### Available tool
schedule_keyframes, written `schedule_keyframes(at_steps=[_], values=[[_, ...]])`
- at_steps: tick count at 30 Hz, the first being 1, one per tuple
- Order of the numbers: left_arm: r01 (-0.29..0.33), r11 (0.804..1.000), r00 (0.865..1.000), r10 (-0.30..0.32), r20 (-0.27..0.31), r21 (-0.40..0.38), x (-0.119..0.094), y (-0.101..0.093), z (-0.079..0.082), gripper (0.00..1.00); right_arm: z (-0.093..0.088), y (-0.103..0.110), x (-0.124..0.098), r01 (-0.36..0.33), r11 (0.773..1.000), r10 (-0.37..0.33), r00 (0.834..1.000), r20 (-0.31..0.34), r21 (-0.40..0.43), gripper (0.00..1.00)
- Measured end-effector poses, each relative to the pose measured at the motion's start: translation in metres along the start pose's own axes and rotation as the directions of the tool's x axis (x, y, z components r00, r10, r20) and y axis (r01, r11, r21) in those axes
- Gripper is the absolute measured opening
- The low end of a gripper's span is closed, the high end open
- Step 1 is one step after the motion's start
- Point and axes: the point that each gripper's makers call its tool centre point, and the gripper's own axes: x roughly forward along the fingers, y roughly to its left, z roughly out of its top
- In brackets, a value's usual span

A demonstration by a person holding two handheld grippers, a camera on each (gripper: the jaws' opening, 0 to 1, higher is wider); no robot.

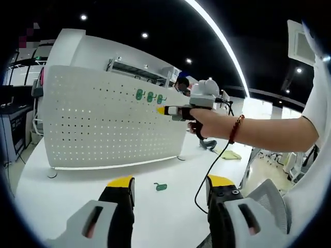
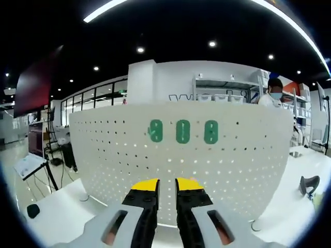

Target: Insert the hook assembly into the mounting plate slot until the hook locks in place.

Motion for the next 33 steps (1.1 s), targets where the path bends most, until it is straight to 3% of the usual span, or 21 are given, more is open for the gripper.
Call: schedule_keyframes(at_steps=[19,28,33], values=[[-0.030,0.999,0.999,0.028,-0.047,-0.030,0.016,-0.020,-0.019,0.56,-0.099,-0.018,-0.046,-0.086,0.990,0.102,0.984,-0.150,0.109,0.11],[-0.037,0.998,0.997,0.034,-0.073,-0.043,0.025,-0.021,-0.027,0.56,-0.138,-0.015,-0.058,-0.114,0.981,0.146,0.966,-0.215,0.155,0.11],[-0.050,0.997,0.995,0.045,-0.094,-0.050,0.027,-0.018,-0.034,0.55,-0.162,-0.010,-0.062,-0.140,0.974,0.183,0.948,-0.262,0.176,0.12]])
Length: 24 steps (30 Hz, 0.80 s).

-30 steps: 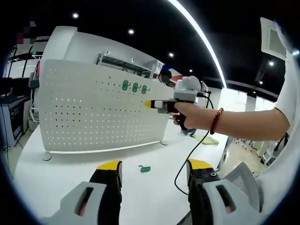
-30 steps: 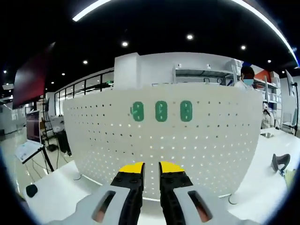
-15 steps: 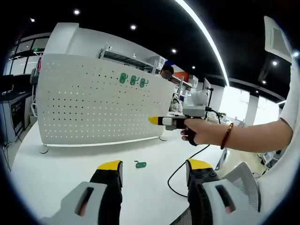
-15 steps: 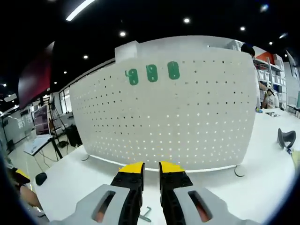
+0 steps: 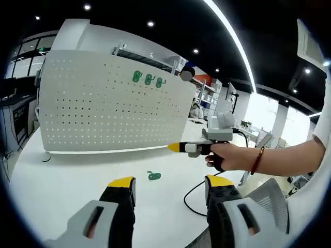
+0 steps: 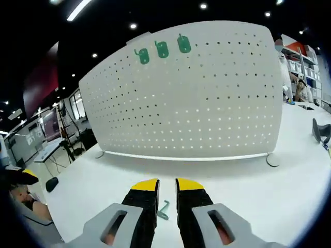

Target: Insert the hook assembly into the mounting plate slot until the hook locks in place.

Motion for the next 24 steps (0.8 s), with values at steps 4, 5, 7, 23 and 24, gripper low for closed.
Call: schedule_keyframes(at_steps=[4,5,7,23,24], values=[[-0.008,1.000,1.000,0.008,-0.012,-0.007,0.000,0.001,-0.004,0.55,-0.018,0.003,0.003,-0.025,1.000,0.025,0.999,-0.047,0.003,0.13],[-0.010,1.000,1.000,0.010,-0.015,-0.009,0.000,0.001,-0.005,0.55,-0.025,0.004,0.004,-0.036,0.999,0.036,0.997,-0.063,-0.002,0.13],[-0.013,1.000,1.000,0.013,-0.015,-0.014,-0.001,0.002,-0.005,0.55,-0.034,0.006,0.005,-0.054,0.999,0.054,0.994,-0.092,0.009,0.13],[-0.056,0.998,0.997,0.054,-0.048,-0.029,0.001,0.009,-0.014,0.55,-0.080,0.017,0.023,-0.184,0.982,0.172,0.961,-0.215,-0.034,0.19],[-0.057,0.998,0.997,0.055,-0.052,-0.031,0.002,0.009,-0.015,0.55,-0.082,0.017,0.025,-0.186,0.982,0.173,0.958,-0.227,-0.036,0.20]])
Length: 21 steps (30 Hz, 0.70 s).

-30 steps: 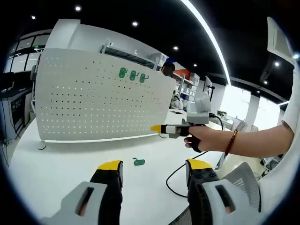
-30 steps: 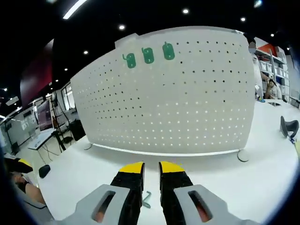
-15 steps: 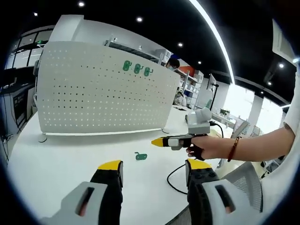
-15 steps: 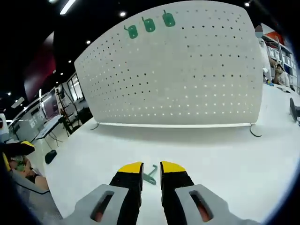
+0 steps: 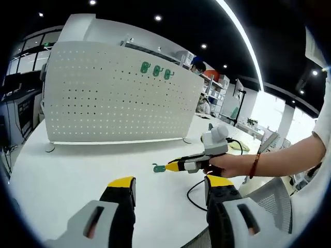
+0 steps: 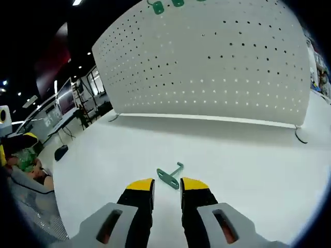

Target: Insert the hook assembly into the mounting plate slot until the hook locks in place.

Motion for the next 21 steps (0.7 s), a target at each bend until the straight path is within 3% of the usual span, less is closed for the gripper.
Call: schedule_keyframes(at_steps=[12,21], values=[[-0.006,1.000,1.000,0.006,-0.027,-0.005,0.010,0.001,-0.006,0.55,0.000,-0.006,0.014,-0.022,1.000,0.022,1.000,-0.020,-0.010,0.18],[-0.017,1.000,0.999,0.017,-0.035,-0.016,0.008,0.009,-0.010,0.55,-0.008,0.016,0.018,-0.089,0.995,0.086,0.995,-0.054,-0.052,0.16]])
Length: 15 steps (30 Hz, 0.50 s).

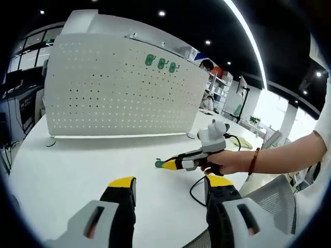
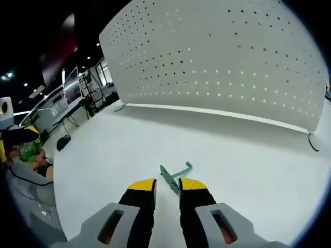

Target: Insert the hook assembly into the mounting plate slot until the hook locks in place.

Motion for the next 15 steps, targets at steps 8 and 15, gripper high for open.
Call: schedule_keyframes(at_steps=[8,15], values=[[0.015,1.000,0.999,-0.014,-0.046,0.006,0.019,0.006,-0.005,0.53,-0.003,0.017,0.004,-0.043,0.999,0.043,0.999,0.002,0.021,0.16],[0.026,0.999,0.997,-0.025,-0.068,0.018,0.034,0.010,-0.008,0.52,0.000,0.032,0.009,-0.079,0.997,0.079,0.997,0.013,0.026,0.16]])
